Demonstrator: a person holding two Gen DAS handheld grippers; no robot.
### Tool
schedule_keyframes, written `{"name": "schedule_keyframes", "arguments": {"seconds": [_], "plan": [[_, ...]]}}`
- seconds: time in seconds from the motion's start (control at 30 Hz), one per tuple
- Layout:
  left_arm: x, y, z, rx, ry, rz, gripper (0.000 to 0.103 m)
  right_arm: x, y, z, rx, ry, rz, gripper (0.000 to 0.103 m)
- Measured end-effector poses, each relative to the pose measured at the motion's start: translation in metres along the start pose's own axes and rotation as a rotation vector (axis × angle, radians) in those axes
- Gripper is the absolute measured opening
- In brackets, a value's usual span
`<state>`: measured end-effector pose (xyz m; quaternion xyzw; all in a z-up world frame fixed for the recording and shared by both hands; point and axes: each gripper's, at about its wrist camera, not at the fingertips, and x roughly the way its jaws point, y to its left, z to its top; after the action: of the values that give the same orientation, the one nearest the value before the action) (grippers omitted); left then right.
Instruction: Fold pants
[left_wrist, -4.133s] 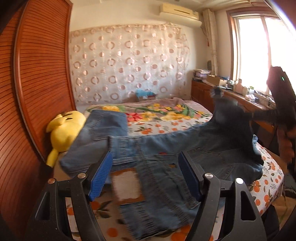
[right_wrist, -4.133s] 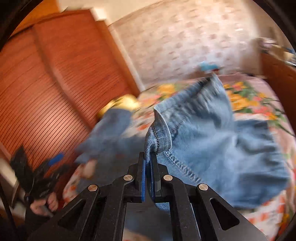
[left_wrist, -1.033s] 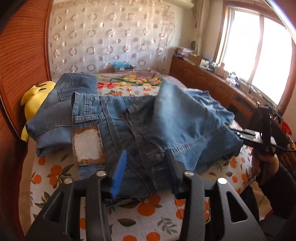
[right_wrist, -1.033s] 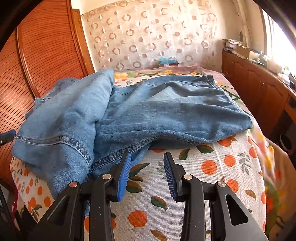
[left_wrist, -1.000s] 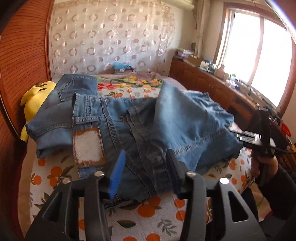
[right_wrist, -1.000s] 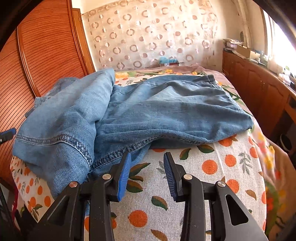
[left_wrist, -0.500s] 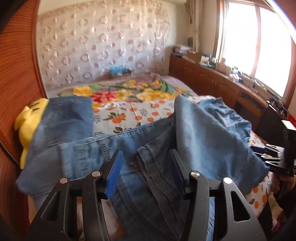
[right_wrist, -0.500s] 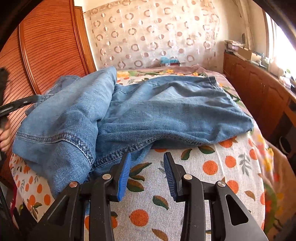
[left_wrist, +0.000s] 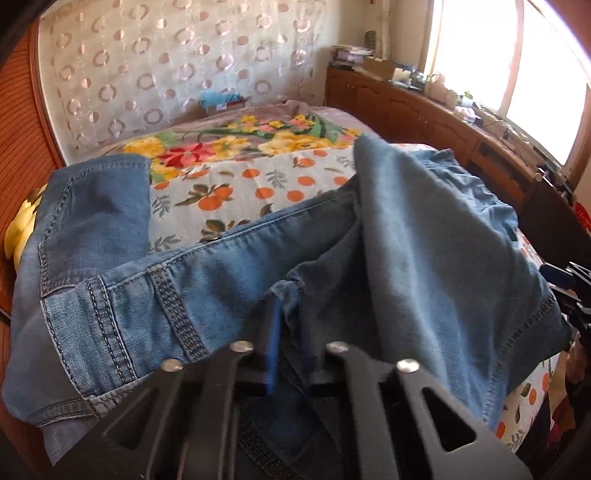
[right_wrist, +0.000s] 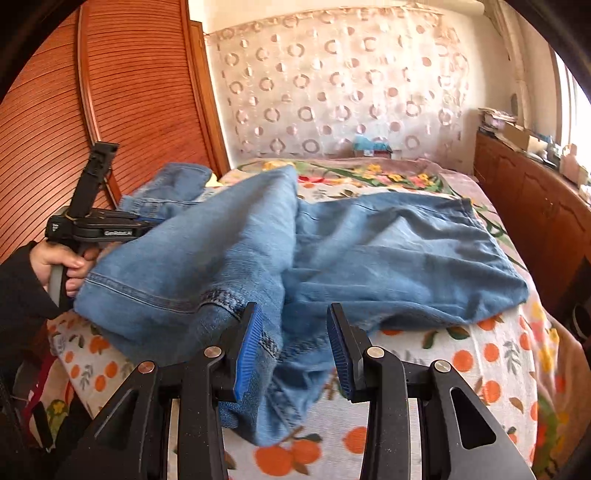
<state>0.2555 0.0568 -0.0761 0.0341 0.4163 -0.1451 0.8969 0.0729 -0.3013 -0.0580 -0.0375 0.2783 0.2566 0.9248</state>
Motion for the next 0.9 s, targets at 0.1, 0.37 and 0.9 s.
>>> {"name": "schedule_keyframes", "arguments": {"seconds": [0.1,0.37,0.9], "plan": [[-0.021,0.000,0.004,-0.003,-0.059,0.003,0.005,0.003,0.005,-0.001,-0.024,0.001,0.007,0.038],[-0.106,0.018,0.021,-0.037,-0.207,0.076,0.004,0.007,0.000,0.003,-0.022,-0.007,0.017,0.038],[-0.076,0.074,-0.017,-0.176,-0.111,0.162,0.025,0.032,-0.007,0.002,-0.036,0.039,0.004,0.038]]}}
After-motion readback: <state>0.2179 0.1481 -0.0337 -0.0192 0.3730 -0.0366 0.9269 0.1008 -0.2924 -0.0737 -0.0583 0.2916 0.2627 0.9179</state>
